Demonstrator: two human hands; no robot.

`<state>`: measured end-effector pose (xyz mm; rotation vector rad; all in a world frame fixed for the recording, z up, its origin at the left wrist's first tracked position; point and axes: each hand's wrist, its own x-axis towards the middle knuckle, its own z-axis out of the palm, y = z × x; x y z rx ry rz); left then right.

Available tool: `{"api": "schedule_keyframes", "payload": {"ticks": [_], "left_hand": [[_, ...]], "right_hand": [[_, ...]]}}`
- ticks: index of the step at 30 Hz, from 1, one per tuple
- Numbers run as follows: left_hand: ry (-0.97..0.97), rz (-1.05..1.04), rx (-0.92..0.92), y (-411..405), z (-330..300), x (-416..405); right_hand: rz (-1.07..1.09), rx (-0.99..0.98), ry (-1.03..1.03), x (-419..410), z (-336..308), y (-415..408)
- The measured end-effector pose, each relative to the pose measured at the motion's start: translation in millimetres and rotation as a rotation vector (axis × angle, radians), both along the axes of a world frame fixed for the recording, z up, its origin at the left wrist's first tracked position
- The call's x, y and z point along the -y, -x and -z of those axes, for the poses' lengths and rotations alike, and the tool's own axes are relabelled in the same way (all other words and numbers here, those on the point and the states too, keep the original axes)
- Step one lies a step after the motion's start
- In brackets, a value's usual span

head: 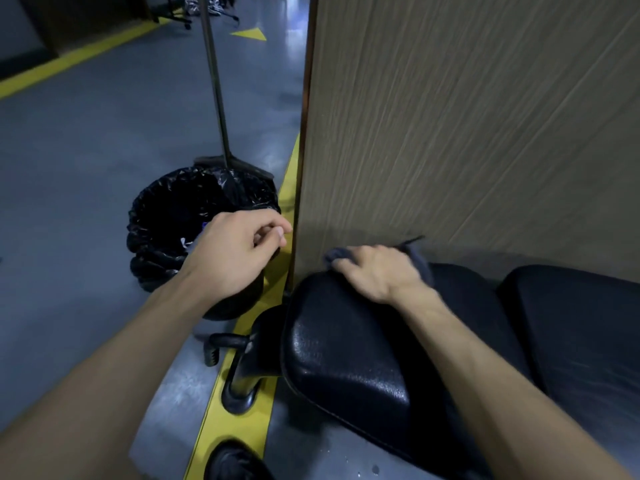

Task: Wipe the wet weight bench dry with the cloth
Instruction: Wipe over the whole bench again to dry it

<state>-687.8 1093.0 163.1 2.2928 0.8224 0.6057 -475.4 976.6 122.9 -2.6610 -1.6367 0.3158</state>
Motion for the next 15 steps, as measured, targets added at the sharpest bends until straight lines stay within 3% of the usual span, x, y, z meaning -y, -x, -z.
{"api": "schedule_keyframes", "payload": {"ticks": [3,7,12,15], "left_hand": [[0.021,-0.048,0.068,1.7,-7.7,-0.6],[0.056,-0.071,0.128,-4.0,-15.9,2.3],[0.055,-0.055,0.102,-9.4,-19.5,7.7],[0.058,-0.056,0.090,-6.4,-19.0,7.4]], "right_hand": [[-0.186,-0.076,-0.064,-22.5,1.2,47.9],[-0.460,-0.183,-0.226,20.2,0.2,45.7],[-0.273,-0.352,-0.199,60.9,-19.5,1.4],[-0.287,-0.511,-0.163,74.7,-28.7,-3.5]]}}
